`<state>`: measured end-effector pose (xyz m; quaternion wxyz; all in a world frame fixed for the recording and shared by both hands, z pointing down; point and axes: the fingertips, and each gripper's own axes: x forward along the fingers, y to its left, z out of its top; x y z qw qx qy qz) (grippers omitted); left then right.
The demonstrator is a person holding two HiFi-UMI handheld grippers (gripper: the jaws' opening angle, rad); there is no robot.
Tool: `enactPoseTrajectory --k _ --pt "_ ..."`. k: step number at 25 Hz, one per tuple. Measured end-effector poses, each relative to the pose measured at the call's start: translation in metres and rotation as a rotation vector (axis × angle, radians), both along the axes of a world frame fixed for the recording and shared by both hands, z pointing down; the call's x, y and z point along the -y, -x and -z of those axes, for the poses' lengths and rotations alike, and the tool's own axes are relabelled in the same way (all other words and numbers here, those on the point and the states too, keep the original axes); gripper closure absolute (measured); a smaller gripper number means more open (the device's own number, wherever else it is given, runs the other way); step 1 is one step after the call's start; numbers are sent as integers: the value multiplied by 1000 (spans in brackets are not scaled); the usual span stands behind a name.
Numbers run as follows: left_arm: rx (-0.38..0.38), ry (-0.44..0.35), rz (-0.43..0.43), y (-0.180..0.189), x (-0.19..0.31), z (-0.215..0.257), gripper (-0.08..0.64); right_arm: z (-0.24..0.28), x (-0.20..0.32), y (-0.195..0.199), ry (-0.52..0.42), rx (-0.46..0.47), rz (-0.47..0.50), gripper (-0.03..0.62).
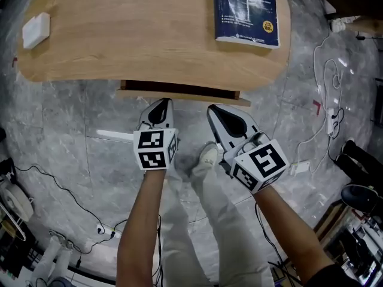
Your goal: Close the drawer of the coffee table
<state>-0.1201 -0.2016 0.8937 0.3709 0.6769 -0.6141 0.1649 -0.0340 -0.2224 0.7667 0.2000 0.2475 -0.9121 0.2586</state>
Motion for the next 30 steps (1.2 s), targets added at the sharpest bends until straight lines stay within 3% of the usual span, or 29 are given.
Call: enactPoseTrajectory --k 30 --pt "47 38 -35 9 50 1 557 -3 17 -24 31 -15 -71 581"
